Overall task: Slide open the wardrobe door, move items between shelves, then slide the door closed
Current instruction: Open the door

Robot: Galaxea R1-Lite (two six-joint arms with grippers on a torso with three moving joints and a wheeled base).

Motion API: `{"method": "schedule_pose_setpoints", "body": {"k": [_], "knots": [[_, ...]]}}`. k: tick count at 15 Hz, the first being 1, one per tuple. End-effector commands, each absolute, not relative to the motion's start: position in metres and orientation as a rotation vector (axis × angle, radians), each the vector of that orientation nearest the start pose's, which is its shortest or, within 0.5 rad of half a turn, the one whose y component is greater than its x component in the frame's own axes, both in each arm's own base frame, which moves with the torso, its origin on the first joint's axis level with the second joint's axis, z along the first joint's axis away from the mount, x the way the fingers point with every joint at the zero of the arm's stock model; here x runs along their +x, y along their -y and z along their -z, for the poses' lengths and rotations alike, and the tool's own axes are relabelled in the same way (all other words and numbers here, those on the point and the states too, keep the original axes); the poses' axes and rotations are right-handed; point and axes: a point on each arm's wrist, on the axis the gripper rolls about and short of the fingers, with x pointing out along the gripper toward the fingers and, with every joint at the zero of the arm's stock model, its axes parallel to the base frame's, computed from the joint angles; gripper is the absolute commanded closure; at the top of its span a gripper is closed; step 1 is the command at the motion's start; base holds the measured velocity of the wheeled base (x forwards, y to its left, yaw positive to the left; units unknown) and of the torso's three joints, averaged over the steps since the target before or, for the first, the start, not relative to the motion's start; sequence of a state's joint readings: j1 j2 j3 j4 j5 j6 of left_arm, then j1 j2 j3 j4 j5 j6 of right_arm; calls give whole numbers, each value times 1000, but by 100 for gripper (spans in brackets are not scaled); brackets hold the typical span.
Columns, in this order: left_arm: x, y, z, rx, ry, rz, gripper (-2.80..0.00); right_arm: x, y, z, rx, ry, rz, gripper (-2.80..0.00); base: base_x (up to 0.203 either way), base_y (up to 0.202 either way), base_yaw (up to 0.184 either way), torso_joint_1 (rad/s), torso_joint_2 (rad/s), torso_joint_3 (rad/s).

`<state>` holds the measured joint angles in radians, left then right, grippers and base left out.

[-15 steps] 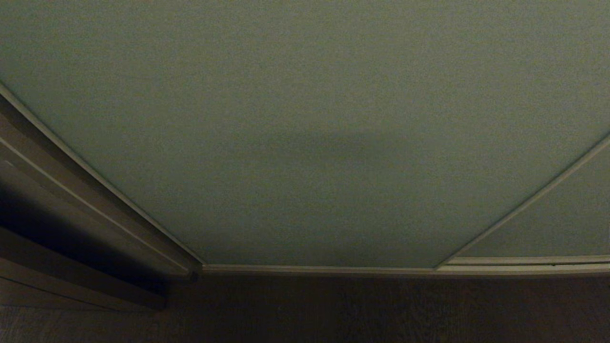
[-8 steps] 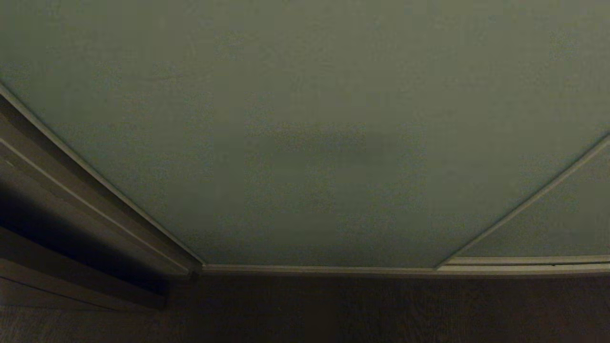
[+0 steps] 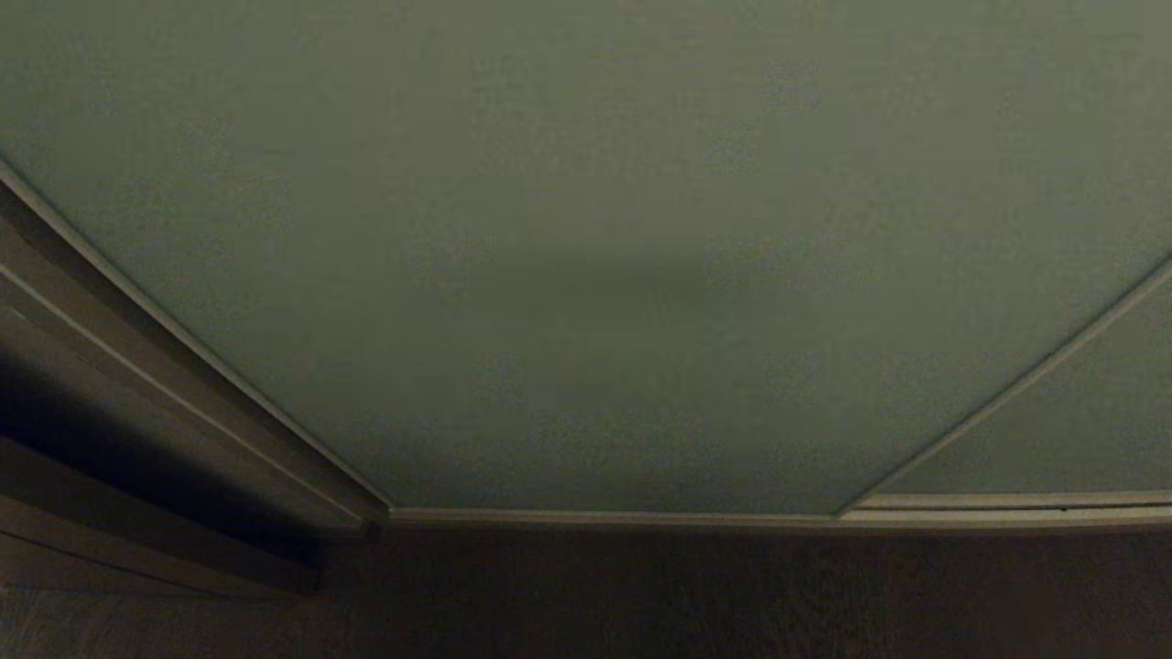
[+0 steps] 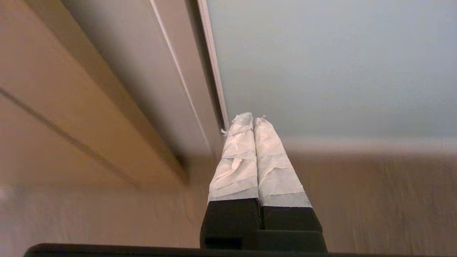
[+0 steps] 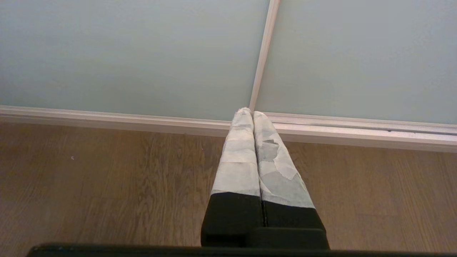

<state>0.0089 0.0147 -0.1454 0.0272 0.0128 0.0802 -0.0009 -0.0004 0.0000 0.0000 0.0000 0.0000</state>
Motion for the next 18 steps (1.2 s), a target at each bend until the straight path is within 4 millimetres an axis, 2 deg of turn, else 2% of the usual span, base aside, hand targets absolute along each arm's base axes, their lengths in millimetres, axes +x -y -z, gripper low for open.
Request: {"method": "schedule_pose_setpoints", "body": {"k": [1,3,5,9,12,18], "knots": [[-41,0,-143,84,162,-36,0,-23,0,-75,0,0,0,0,0,0,0,0,0,0],[-42,-1,-184,83,204,-96,0,-23,0,-75,0,0,1,0,0,0,0,0,0,0],[-35,-2,-221,79,253,-181,0,-23,0,-75,0,0,2,0,0,0,0,0,0,0],[-9,-2,-289,66,404,-350,0,-23,0,-75,0,0,0,0,0,0,0,0,0,0],[13,-8,-316,40,422,-495,0,-23,0,-75,0,0,0,0,0,0,0,0,0,0],[46,-26,-355,11,462,-574,0,-23,0,-75,0,0,1,0,0,0,0,0,0,0]]}}
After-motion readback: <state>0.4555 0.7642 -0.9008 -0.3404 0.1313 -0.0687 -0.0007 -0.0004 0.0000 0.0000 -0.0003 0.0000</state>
